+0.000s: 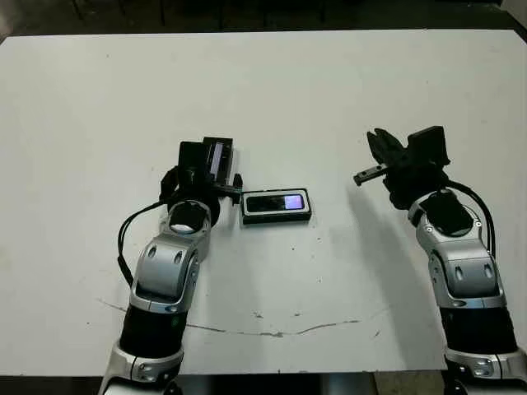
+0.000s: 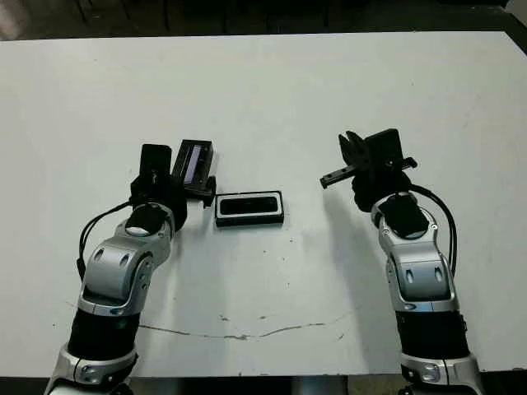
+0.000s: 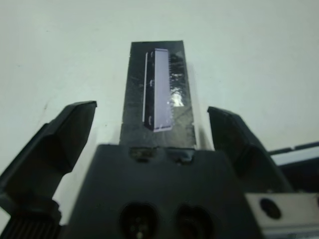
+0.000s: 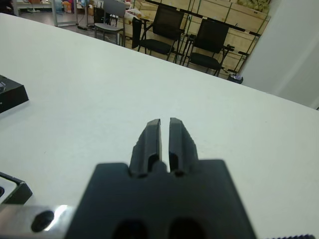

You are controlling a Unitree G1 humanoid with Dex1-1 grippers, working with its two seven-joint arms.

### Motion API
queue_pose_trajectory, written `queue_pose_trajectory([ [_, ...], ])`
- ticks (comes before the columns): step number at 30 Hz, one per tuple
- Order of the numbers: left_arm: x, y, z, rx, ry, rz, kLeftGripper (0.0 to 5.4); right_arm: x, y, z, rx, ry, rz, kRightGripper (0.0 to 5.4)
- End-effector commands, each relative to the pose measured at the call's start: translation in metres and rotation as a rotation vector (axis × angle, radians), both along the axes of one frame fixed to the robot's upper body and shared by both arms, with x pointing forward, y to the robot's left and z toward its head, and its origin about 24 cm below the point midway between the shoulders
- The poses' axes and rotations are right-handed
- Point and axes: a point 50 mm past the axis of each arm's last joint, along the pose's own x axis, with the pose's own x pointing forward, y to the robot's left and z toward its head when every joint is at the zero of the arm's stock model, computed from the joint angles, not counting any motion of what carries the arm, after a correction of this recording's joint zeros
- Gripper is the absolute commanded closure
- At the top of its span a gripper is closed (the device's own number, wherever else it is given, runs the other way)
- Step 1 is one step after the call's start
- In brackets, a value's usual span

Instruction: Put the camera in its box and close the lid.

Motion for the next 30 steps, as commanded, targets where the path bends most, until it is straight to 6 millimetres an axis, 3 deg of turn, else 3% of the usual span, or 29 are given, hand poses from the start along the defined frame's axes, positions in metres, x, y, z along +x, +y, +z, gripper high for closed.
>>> queue_pose_trajectory([
  [1,0.0,0.002,-0.01,-0.001,0.037,-0.001,0.01,-0.004,-0.005,-0.008,-0.015,0.047,-0.013,5.4],
  [7,0.002,0.0,-0.015,-0.076,0.055,0.005,0.01,-0.004,-0.007,-0.009,-0.016,0.056,-0.015,5.4],
  [11,0.003,-0.001,-0.02,-0.001,0.062,-0.012,0.01,-0.005,-0.007,-0.01,-0.025,0.052,-0.014,5.4],
  [20,0.003,-0.001,-0.03,-0.008,0.078,0.038,0.01,-0.005,-0.009,-0.01,-0.032,0.053,-0.012,5.4],
  [23,0.003,0.0,-0.033,-0.009,0.067,0.05,0.29,-0.006,-0.009,-0.01,-0.032,0.054,-0.015,5.4],
  [30,0.001,0.003,-0.038,-0.022,0.016,0.039,1.54,-0.005,-0.008,-0.01,-0.034,0.053,-0.01,5.4],
])
